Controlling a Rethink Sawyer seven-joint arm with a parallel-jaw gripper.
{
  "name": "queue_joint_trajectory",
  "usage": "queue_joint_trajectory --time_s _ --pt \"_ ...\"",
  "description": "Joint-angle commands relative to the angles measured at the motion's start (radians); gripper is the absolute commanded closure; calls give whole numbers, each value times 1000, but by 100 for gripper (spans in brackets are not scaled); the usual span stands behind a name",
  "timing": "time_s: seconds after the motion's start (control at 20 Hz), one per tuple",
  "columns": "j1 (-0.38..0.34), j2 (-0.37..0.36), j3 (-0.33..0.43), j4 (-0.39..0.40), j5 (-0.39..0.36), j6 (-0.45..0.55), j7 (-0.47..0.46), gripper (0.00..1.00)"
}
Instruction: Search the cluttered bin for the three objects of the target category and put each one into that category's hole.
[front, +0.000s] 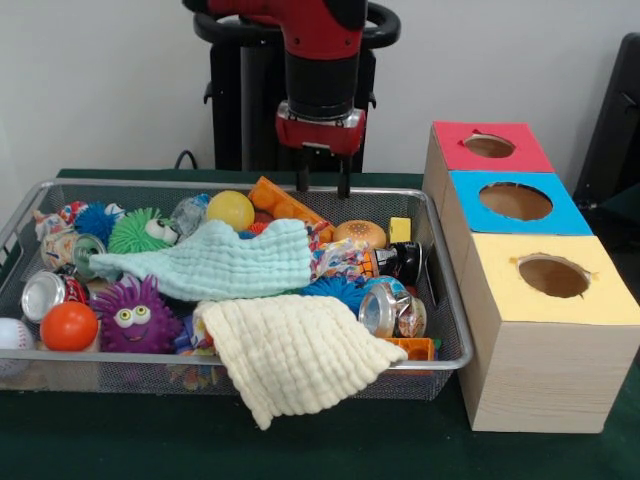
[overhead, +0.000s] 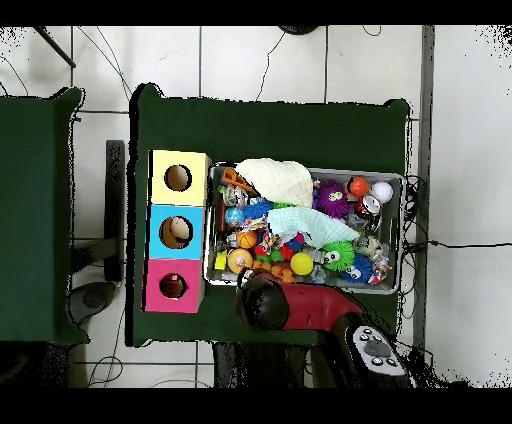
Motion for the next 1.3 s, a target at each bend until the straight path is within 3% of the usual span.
queue_joint_trajectory --time_s 0.05,0.3,0.7,0.9,1.0,1.3 --pt "80 226 -126 -147 0 -173 179 0" --pt "-11 359 -135 -248 -33 -280 101 0" --pt "-33 457 -194 -354 -35 -382 73 0" --pt "-73 460 -210 -397 -84 -450 36 0" --pt "-56 464 -249 -399 -67 -522 55 0" --pt "-33 440 -286 -388 -52 -552 69 0"
